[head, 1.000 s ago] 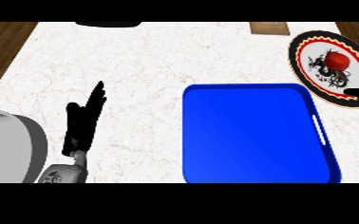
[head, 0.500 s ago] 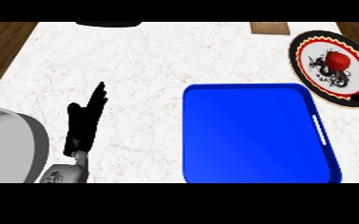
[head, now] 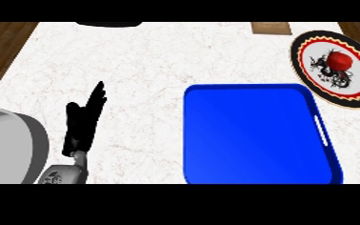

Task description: Pick the tomato from the tray and place it in the plate

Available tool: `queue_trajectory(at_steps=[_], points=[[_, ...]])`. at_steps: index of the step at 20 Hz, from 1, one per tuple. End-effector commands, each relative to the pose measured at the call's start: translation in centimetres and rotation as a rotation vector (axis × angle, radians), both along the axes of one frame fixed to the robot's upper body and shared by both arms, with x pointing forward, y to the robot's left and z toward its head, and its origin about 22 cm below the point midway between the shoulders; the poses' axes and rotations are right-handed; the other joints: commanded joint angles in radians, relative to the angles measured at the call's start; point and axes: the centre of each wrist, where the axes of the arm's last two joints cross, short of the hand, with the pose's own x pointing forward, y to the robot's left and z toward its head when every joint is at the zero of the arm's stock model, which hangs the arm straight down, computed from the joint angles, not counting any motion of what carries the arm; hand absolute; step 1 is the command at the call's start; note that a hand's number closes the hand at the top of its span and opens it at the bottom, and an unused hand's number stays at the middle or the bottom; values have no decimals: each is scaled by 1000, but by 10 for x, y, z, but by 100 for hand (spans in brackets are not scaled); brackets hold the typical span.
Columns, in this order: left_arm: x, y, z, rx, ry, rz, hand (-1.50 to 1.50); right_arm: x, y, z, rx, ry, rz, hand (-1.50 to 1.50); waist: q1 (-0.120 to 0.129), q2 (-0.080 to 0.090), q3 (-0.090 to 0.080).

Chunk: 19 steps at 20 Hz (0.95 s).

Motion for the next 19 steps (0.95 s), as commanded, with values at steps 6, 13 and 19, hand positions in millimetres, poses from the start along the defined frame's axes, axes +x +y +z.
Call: queue_trajectory(at_steps=[6, 13, 19], points=[[4, -8, -2, -4, 9, 2, 0, -17, -15, 2, 0, -49, -65, -150, -3, 3, 2], [1, -6, -5, -1, 3, -10, 0, -28, -21, -1, -3, -35, -158, -150, 4, 7, 3], [1, 11, 8, 10, -11, -4, 0, -47, -37, 5, -46, 12, -167, -150, 7, 3, 4]])
